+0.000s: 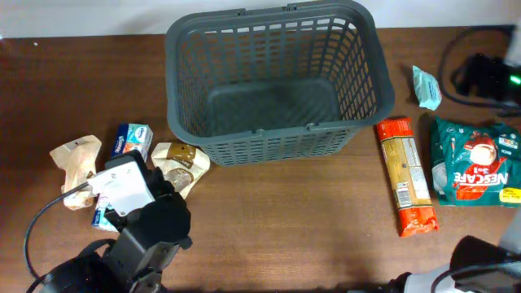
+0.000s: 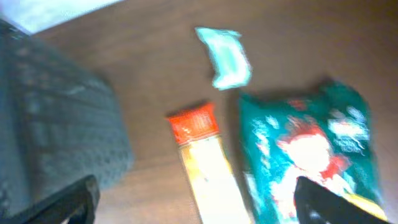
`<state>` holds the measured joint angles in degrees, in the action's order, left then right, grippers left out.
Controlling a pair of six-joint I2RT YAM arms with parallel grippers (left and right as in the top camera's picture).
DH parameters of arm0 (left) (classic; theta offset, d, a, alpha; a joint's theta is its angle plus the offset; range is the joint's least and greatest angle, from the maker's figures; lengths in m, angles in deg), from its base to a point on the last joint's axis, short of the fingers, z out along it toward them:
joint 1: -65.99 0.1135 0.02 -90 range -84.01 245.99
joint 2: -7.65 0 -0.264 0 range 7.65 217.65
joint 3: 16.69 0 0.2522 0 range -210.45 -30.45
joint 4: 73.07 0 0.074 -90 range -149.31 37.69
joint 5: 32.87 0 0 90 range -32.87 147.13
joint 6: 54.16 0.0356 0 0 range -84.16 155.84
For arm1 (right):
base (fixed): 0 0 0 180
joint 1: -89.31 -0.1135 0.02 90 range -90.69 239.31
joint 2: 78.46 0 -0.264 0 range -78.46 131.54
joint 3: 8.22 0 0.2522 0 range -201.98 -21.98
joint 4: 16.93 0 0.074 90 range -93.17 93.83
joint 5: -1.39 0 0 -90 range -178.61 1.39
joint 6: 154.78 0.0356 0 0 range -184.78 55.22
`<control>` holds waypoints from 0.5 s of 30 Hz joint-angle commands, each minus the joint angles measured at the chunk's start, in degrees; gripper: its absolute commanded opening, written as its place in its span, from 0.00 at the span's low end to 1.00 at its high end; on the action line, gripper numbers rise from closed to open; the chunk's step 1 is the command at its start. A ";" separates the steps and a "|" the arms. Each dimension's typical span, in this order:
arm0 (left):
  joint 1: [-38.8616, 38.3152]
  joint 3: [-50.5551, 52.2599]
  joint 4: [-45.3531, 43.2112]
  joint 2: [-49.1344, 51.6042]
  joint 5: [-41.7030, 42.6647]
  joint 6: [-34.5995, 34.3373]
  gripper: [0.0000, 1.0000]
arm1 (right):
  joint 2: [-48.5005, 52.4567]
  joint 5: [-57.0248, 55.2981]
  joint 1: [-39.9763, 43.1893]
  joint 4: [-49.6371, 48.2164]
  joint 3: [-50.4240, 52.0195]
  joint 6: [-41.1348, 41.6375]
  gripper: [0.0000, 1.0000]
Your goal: Pack container
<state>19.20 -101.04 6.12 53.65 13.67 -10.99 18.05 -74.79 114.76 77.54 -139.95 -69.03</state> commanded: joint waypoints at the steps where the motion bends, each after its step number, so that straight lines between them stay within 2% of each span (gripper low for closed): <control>1: 0.20 0.15 -2.95 0.04 3.89 7.37 0.09 | 0.09 -0.85 4.55 2.40 -0.52 -3.72 0.99; 6: 0.20 -0.13 -11.52 0.59 7.06 19.26 0.15 | 0.50 -0.76 10.10 -0.04 -0.52 -3.87 0.99; 9: 0.20 -1.79 -12.28 2.05 8.96 19.69 0.15 | 1.66 -0.83 12.46 -1.57 -0.52 -4.04 0.99; 15: 0.20 -11.69 -10.45 9.88 11.17 26.27 0.16 | 9.03 -0.74 15.50 -2.05 -0.52 -5.46 0.99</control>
<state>19.20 -106.43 -5.35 59.72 22.85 9.60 22.55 -75.31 129.23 75.66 -140.00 -73.45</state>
